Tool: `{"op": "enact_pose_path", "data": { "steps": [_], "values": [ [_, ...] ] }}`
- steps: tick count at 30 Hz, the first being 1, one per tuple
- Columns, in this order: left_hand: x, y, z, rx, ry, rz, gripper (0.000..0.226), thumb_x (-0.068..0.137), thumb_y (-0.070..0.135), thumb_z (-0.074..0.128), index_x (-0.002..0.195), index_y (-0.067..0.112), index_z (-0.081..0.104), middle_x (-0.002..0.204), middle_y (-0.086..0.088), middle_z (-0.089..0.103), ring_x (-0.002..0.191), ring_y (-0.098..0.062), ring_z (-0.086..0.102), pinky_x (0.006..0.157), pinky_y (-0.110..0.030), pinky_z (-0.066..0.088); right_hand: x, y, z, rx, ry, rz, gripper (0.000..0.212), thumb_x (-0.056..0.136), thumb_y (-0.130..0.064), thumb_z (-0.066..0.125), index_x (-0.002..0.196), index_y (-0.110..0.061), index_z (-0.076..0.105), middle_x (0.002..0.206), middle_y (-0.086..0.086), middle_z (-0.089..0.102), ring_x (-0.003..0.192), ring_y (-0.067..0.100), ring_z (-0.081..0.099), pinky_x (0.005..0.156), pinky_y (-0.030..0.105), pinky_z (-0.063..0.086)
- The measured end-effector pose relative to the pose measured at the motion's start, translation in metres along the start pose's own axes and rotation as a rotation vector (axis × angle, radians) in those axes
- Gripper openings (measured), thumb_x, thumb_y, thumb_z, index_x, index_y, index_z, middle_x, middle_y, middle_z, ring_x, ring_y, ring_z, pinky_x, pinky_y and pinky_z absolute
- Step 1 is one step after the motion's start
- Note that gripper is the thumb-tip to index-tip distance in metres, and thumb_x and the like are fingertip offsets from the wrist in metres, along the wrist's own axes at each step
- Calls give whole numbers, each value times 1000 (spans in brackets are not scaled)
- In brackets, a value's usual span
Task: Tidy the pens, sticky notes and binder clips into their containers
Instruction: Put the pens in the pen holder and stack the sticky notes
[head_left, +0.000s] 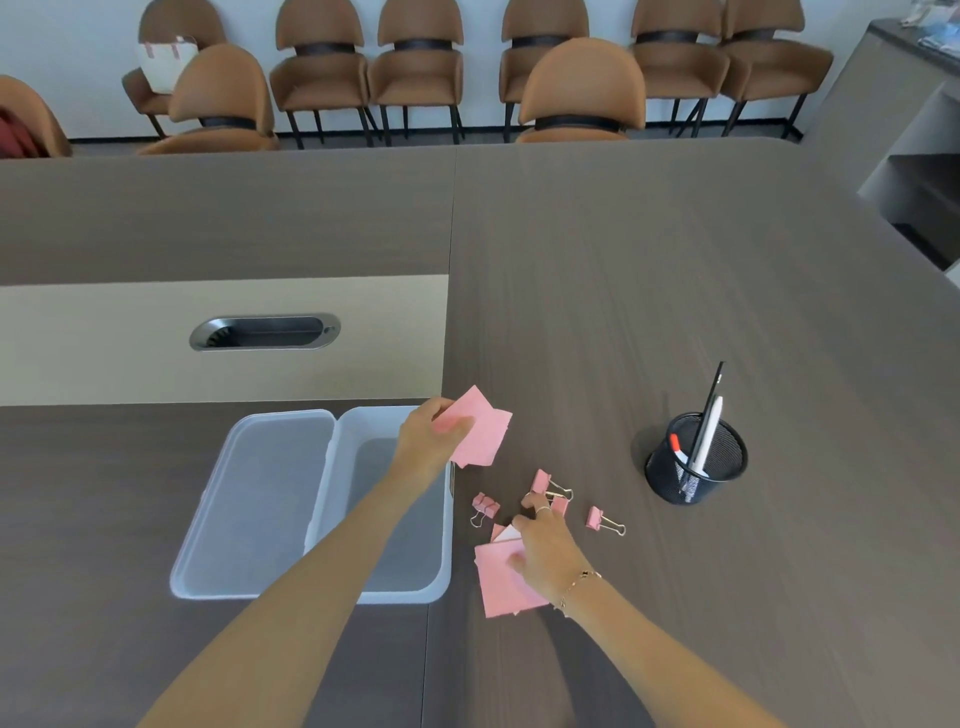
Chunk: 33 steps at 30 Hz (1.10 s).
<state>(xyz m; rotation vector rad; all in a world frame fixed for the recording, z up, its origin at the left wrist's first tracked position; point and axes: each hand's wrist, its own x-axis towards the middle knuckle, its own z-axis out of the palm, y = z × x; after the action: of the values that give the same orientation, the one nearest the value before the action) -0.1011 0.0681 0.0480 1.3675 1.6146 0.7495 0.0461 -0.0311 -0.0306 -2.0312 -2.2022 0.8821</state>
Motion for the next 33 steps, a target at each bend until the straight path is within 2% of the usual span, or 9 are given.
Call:
{"op": "enact_pose_path", "data": {
  "steps": [5, 8, 12, 14, 17, 20, 25, 29, 33],
  "values": [
    [-5, 1, 2, -36, -51, 13, 11, 88, 15, 58, 98, 15, 53, 99, -2, 59, 87, -21, 55, 62, -21, 44, -18, 2, -11, 114, 54, -59, 19, 86, -15, 57, 104, -9, 58, 106, 8, 60, 92, 21, 50, 80, 28, 42],
    [-11, 3, 10, -44, -90, 3, 9, 91, 15, 52, 99, 15, 49, 98, -1, 57, 83, -17, 53, 59, -21, 41, -36, 20, -18, 724, 81, 89, 25, 87, -9, 58, 109, -18, 52, 102, 3, 65, 87, 12, 63, 69, 22, 53],
    [-20, 3, 27, -92, -98, -35, 8, 96, 15, 39, 102, 16, 43, 93, 1, 53, 81, -14, 50, 58, -21, 37, -46, 56, -37, 1490, 72, 50, 34, 92, -11, 55, 126, -15, 54, 121, 8, 67, 113, 24, 61, 91, 43, 53],
    [-28, 5, 39, -87, -164, -75, 12, 97, 19, 33, 106, 18, 40, 92, 2, 50, 75, -10, 48, 55, -22, 38, -40, 66, -47, 1672, 167, 64, 35, 95, -7, 47, 129, -13, 51, 119, 3, 67, 105, 21, 63, 81, 33, 59],
    [-40, 12, 59, -119, -247, -101, 17, 99, 22, 30, 112, 19, 41, 92, 1, 50, 70, -8, 47, 52, -22, 39, -28, 61, -56, 1489, 307, 158, 32, 94, -12, 48, 125, -10, 54, 92, 8, 65, 68, 23, 51, 53, 29, 43],
    [-48, 16, 76, -187, -306, -91, 25, 101, 31, 29, 113, 14, 44, 93, 2, 55, 73, -1, 53, 55, -13, 42, -17, 52, -59, 1241, 395, 265, 41, 82, -29, 53, 116, -7, 57, 65, 8, 56, 52, 22, 43, 47, 26, 36],
    [-54, 6, 86, -313, -360, -42, 34, 98, 24, 47, 124, 3, 42, 100, -1, 58, 74, 1, 64, 53, -12, 54, -13, 42, -58, 1147, 369, 240, 38, 94, -18, 53, 130, -16, 40, 118, 3, 59, 103, 22, 60, 83, 42, 56],
    [-55, -8, 85, -252, -300, 14, 19, 91, 17, 59, 107, 11, 54, 96, -4, 63, 81, -10, 68, 63, -20, 54, -27, 54, -62, 998, 293, 186, 32, 93, -10, 53, 124, -14, 49, 89, -6, 59, 74, 11, 55, 58, 10, 47],
    [-58, -40, 87, 239, -330, 134, 21, 83, 37, 62, 103, 28, 62, 100, -1, 64, 99, -17, 56, 87, -34, 43, -44, 77, -53, 608, 241, 71, 21, 91, -14, 56, 107, -27, 61, 94, -9, 67, 90, 14, 58, 70, 9, 43]
  ]
}}
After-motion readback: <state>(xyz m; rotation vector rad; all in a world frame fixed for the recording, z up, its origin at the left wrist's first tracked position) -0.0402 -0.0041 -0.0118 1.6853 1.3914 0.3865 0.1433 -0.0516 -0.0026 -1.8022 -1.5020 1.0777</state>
